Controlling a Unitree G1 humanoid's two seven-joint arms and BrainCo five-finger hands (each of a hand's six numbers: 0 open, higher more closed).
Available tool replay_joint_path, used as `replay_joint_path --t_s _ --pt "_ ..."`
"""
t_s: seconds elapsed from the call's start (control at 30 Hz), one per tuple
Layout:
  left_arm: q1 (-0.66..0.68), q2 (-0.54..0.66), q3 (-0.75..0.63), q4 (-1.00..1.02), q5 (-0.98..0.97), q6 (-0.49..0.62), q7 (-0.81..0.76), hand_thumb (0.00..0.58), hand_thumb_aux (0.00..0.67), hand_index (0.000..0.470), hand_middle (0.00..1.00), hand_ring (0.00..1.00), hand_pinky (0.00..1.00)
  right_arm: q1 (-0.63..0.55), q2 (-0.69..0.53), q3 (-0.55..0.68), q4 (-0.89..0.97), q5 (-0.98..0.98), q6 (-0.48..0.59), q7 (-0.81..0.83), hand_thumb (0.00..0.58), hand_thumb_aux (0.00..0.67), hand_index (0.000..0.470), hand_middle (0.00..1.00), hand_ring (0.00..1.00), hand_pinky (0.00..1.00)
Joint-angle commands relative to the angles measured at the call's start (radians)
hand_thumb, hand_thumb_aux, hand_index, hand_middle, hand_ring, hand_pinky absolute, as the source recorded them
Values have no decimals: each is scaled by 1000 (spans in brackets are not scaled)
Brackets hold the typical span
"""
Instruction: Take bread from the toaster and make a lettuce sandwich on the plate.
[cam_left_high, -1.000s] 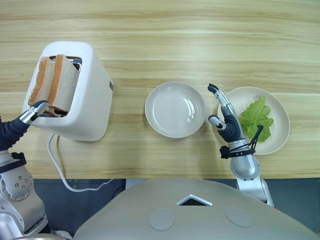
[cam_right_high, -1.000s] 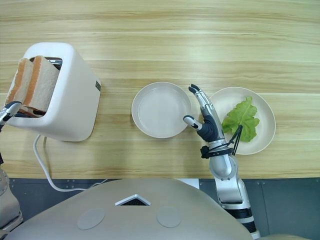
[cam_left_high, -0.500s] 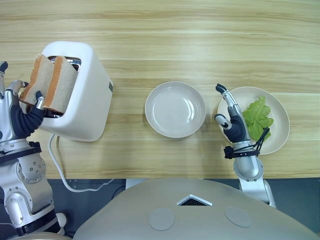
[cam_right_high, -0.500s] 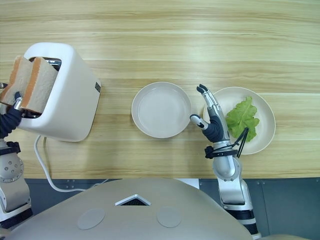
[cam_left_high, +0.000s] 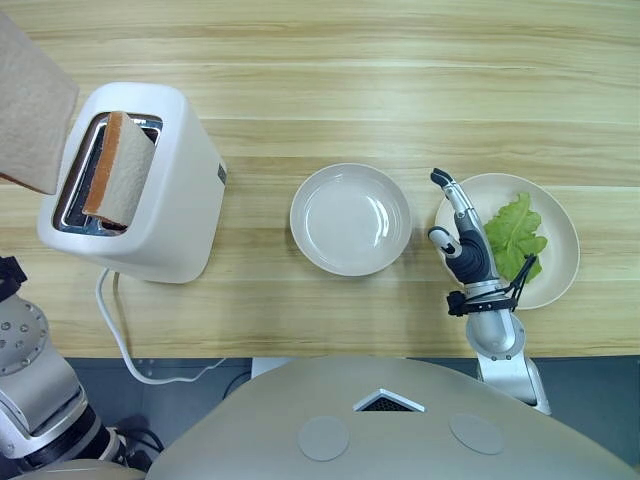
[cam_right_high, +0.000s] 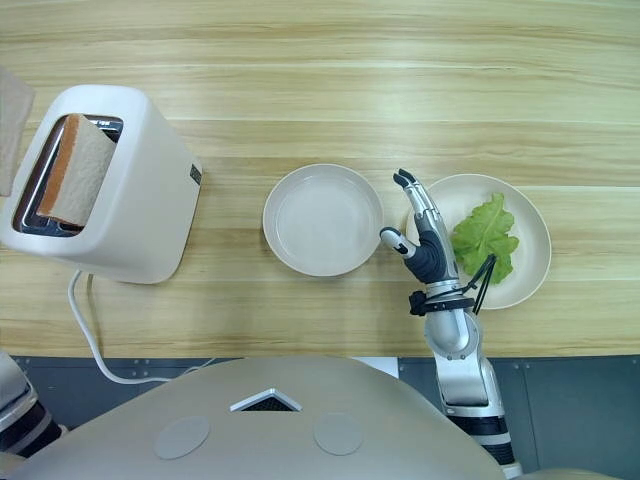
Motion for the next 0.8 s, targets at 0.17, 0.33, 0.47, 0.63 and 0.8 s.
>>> replay_joint_path --t_s 0.17,0.33,0.47,0.63,0.8 --pt "-310 24 -107 -182 -300 179 -98 580 670 470 1000 1000 1000 -92 -12 -81 -106 106 67 68 0 0 0 0 0 0" --pt "-513 -65 -450 -217 -533 419 -195 580 670 470 1000 1000 1000 -240 -87 -234 -128 193 142 129 0 0 0 0 0 0" --pt "-539 -177 -785 -76 -614 498 -264 580 670 470 1000 1000 1000 -306 -189 -343 -35 195 145 160 0 0 0 0 0 0" --pt "-479 -187 -1082 241 -562 425 -380 580 670 470 1000 1000 1000 -269 -374 -434 175 70 12 143 0 0 0 0 0 0" --pt "-476 -139 -1139 417 -485 343 -419 580 670 470 1000 1000 1000 -281 -462 -436 392 17 -133 86 0 0 0 0 0 0"
